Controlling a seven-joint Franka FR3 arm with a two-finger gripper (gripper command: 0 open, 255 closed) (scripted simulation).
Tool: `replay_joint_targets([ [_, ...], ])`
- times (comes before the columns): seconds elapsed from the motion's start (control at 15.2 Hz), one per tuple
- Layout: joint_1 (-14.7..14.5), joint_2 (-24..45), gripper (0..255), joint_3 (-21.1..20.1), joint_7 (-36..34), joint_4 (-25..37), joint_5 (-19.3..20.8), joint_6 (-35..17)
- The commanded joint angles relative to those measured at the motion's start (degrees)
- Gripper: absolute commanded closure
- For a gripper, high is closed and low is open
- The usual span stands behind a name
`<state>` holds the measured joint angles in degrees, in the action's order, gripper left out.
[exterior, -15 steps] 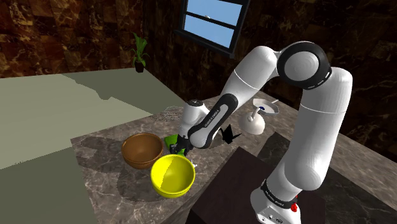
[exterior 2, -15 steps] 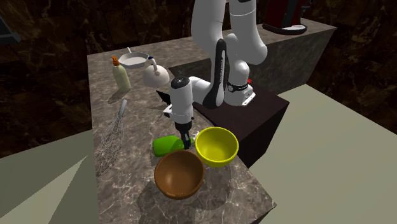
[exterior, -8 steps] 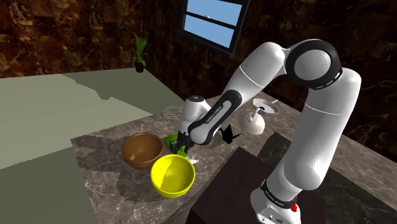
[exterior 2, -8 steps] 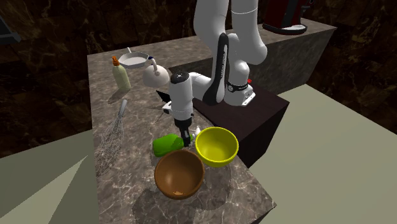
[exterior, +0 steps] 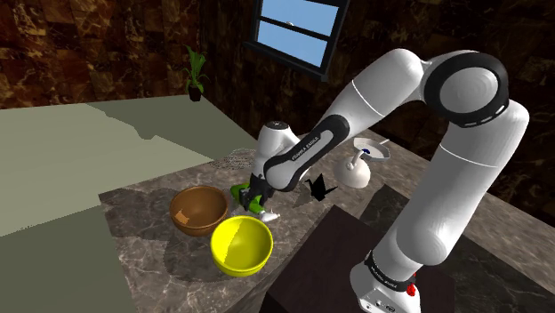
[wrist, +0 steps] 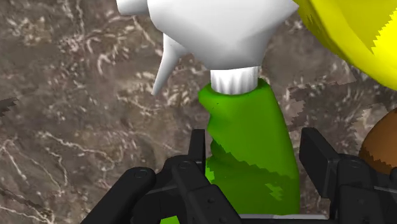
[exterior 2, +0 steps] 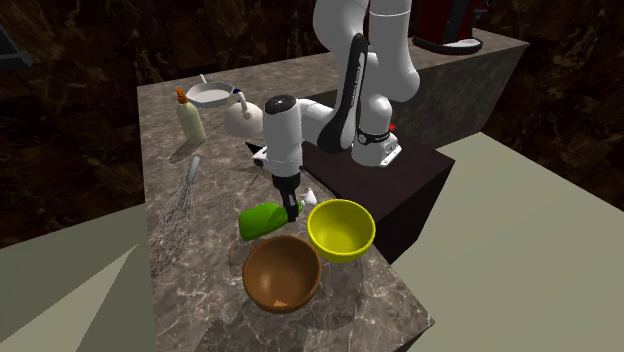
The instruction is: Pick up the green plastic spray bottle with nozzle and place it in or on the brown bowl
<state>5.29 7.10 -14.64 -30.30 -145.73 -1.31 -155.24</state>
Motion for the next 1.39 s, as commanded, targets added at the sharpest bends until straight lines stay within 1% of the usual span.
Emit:
replay_joint_targets([
  [0.0,0.08,-1.78,255,-0.34,0.44,-0.06,-0.85,1.68],
  [0.59,0.18,-8.74,255,-0.69,2.19,0.83,-3.6,9.35],
  [1.19,0.04,-14.62,255,-0.39,3.11,2.84,-5.1,17.14],
  [1.25,0.03,-14.84,255,-0.37,3.13,2.93,-5.14,17.44],
  [1.32,-0.37,-13.49,255,-1.14,1.54,4.57,-4.63,17.68],
])
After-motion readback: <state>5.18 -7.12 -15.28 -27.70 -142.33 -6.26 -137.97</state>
